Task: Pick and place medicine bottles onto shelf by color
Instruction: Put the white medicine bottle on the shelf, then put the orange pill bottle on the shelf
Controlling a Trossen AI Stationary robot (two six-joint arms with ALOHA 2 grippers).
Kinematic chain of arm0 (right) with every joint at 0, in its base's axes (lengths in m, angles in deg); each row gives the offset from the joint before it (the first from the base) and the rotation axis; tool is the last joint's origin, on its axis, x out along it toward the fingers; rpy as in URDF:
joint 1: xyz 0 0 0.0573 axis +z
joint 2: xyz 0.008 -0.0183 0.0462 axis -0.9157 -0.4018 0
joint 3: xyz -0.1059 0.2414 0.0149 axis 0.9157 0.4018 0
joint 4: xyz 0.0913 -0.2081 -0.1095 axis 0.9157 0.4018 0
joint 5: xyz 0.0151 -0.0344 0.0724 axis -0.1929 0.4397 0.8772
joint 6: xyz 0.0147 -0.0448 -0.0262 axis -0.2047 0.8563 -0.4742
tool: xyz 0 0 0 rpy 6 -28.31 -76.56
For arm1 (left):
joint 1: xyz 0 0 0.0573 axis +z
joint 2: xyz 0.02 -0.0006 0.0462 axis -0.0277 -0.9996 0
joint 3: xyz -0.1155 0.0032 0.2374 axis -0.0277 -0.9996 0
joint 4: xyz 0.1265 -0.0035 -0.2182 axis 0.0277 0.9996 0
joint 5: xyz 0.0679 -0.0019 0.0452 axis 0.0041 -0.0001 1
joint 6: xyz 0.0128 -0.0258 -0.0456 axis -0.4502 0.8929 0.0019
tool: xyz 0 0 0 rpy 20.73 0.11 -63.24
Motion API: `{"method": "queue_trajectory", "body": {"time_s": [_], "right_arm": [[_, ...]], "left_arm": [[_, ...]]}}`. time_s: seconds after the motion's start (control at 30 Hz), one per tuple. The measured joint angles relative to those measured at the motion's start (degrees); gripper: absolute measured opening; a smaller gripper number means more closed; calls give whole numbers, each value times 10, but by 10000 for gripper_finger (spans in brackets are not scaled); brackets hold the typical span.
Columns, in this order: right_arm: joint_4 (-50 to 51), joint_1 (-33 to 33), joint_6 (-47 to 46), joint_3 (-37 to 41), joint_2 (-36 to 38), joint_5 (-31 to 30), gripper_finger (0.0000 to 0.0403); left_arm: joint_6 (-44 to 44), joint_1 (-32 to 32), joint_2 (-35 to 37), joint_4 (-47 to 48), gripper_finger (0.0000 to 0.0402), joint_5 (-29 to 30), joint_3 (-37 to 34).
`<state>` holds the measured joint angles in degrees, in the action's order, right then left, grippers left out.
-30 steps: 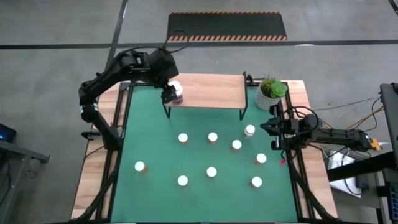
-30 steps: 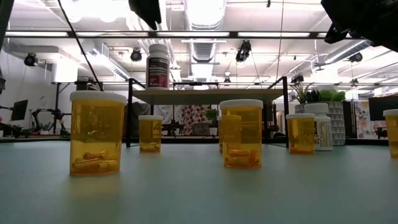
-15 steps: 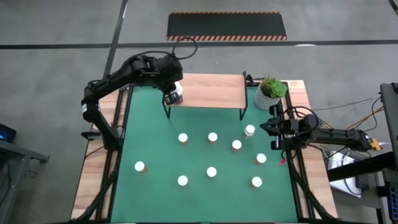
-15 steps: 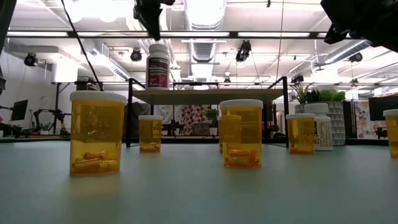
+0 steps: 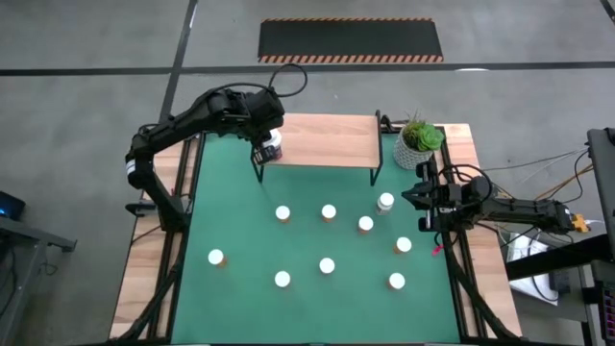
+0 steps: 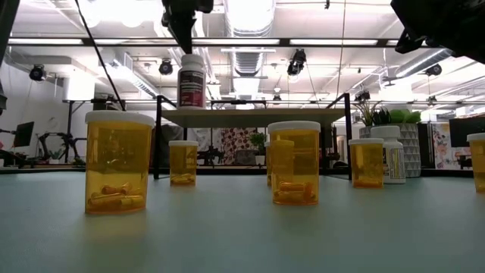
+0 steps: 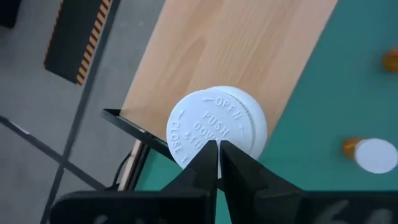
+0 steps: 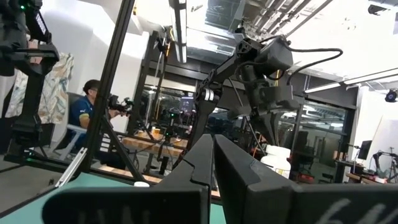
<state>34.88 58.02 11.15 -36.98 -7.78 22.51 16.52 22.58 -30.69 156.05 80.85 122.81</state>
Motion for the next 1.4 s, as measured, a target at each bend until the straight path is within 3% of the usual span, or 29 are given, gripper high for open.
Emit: {"method": "queue_trajectory", "body": {"time_s": [0.37, 0.53, 0.7, 0.93, 1.13, 1.4], "right_arm": [[0, 0, 0, 0, 0, 0, 9], [0, 0, 0, 0, 0, 0, 9], [3, 0, 0, 0, -1, 0, 9], [27, 0, 21, 0, -21, 0, 9], [30, 0, 36, 0, -34, 0, 9], [-7, 0, 46, 0, -39, 0, 9]], "left_arm": [[-17, -4, 1, -11, 1, 12, 5], [38, -32, 3, -13, 1, 13, 12], [41, -111, 8, -43, 1, 17, 5], [41, -254, 9, -122, 1, 86, -12], [41, -368, 16, -176, 1, 208, -87], [40, -423, 59, -291, 1, 253, -217]]}}
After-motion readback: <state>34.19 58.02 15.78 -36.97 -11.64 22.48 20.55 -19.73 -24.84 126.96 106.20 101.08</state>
